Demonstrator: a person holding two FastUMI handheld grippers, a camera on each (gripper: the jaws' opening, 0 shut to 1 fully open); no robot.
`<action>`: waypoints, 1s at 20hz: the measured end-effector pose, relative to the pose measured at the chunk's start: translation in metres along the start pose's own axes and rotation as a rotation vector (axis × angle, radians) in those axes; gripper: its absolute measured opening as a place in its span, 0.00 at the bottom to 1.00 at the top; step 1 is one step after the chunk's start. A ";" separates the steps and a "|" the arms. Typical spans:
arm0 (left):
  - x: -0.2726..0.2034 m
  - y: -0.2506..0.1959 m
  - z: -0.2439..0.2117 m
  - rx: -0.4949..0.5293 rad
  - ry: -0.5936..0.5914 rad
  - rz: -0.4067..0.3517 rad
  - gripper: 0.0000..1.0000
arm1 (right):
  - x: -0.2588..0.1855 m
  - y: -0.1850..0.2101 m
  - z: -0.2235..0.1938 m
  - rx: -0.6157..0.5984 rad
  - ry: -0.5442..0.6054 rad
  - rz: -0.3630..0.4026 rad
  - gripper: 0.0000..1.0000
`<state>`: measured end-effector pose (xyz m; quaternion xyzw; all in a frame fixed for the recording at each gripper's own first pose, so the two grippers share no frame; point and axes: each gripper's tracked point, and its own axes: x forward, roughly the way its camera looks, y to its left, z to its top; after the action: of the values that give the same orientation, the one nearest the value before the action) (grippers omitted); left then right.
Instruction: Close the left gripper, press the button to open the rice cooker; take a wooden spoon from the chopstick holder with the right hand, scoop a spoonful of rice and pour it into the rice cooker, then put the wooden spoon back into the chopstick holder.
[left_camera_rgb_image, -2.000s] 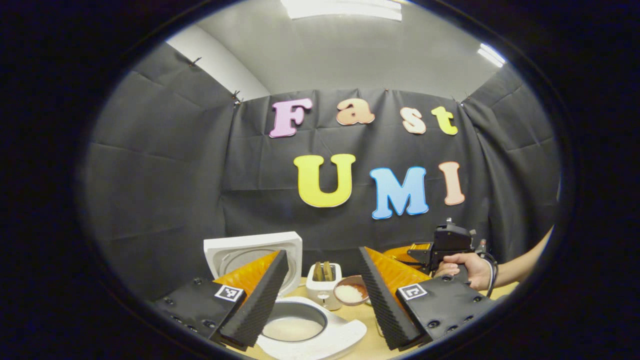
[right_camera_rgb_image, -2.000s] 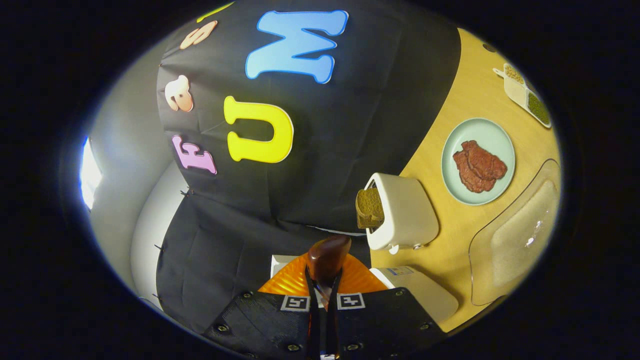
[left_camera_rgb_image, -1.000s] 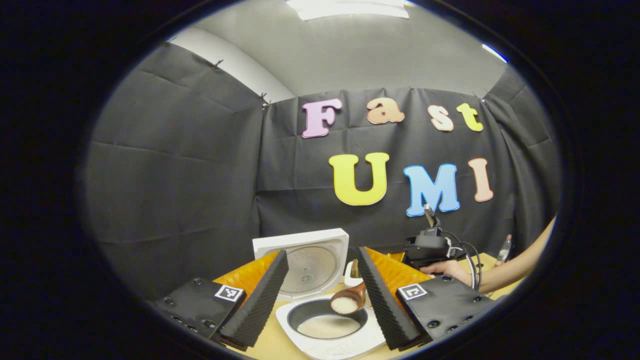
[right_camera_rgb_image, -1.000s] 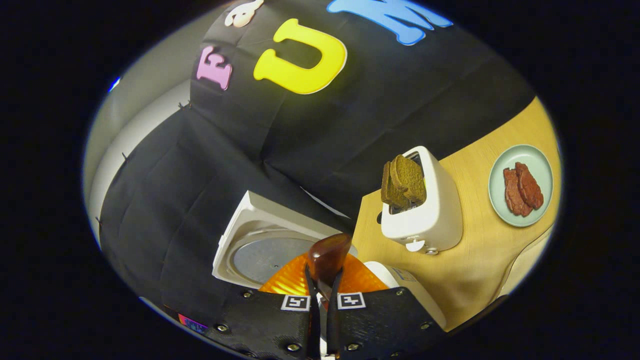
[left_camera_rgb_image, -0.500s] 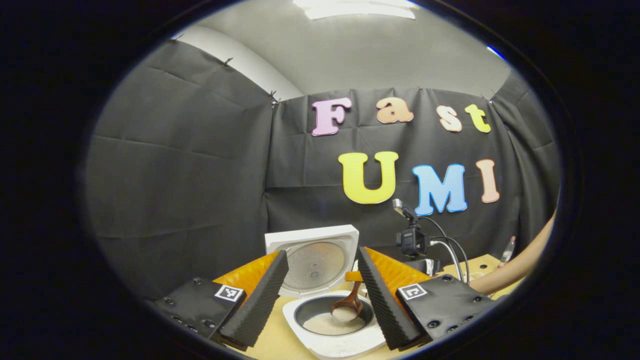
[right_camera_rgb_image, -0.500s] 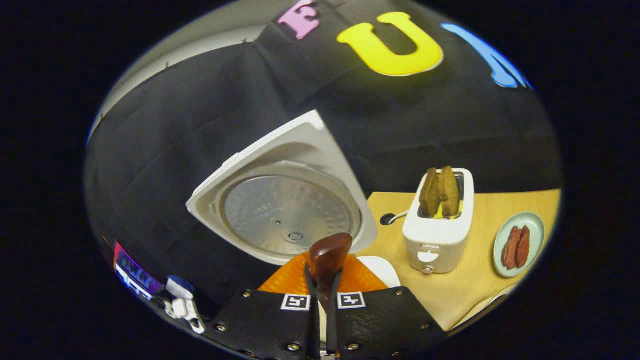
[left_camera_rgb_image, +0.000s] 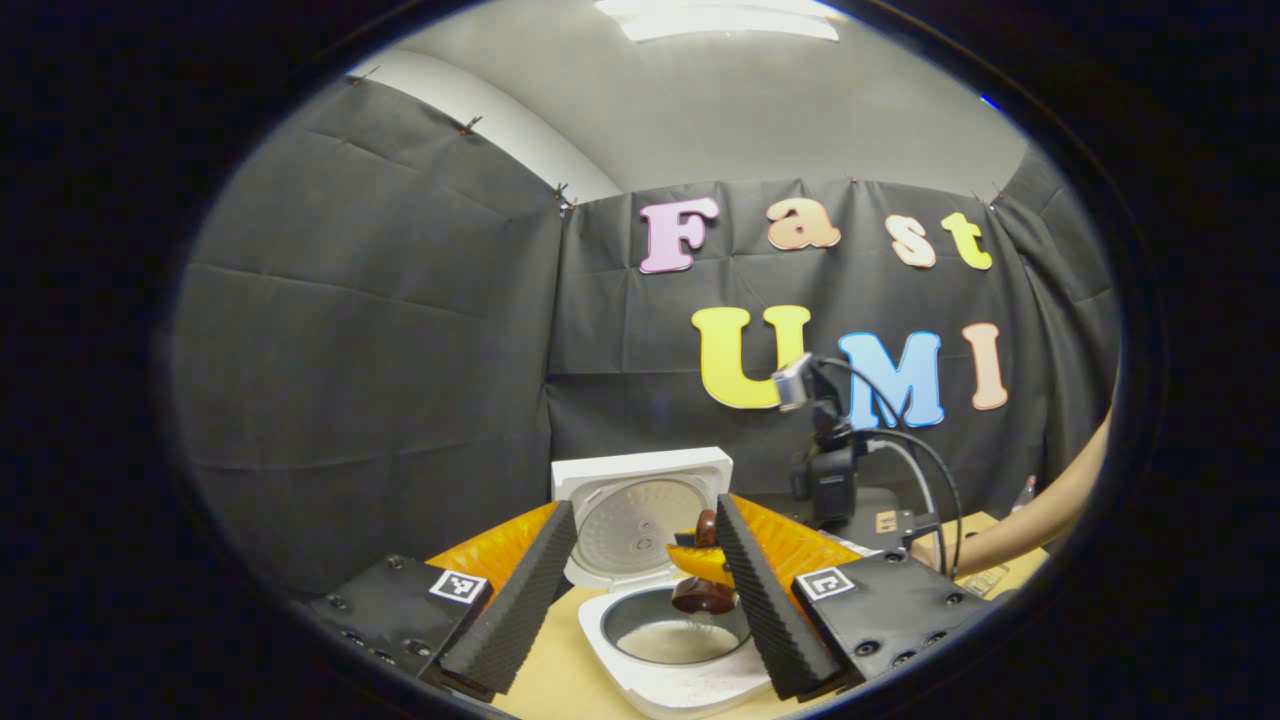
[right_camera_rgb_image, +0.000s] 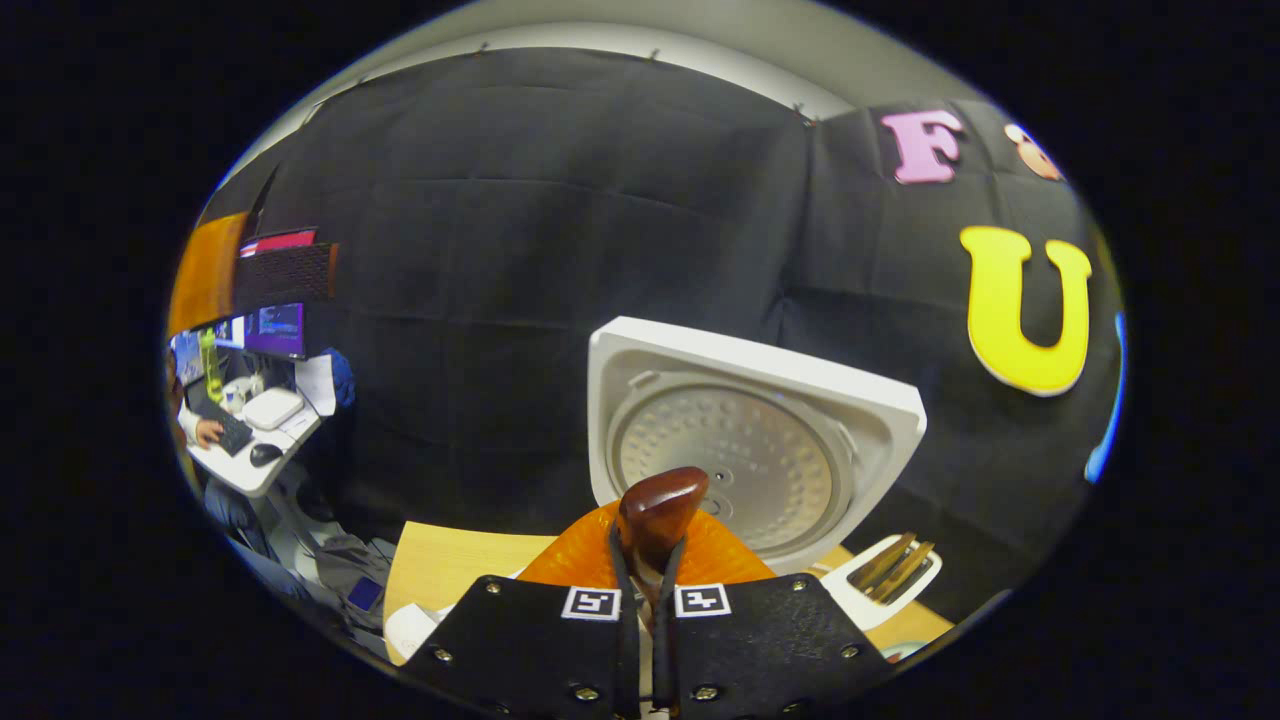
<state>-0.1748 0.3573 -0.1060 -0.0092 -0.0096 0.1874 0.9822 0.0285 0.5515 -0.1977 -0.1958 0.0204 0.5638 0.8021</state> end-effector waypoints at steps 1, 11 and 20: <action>-0.001 0.002 0.000 -0.005 0.000 0.006 0.97 | -0.003 0.001 0.002 -0.026 -0.009 0.010 0.06; 0.005 -0.013 0.000 -0.056 -0.006 -0.019 0.96 | -0.030 -0.049 0.017 0.429 -0.064 -0.133 0.05; 0.042 -0.076 0.016 -0.093 -0.032 -0.125 0.97 | -0.148 -0.146 0.004 0.971 -0.217 -0.356 0.05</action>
<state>-0.1085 0.3023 -0.0875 -0.0511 -0.0344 0.1253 0.9902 0.1078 0.3786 -0.1137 0.2572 0.1626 0.3616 0.8813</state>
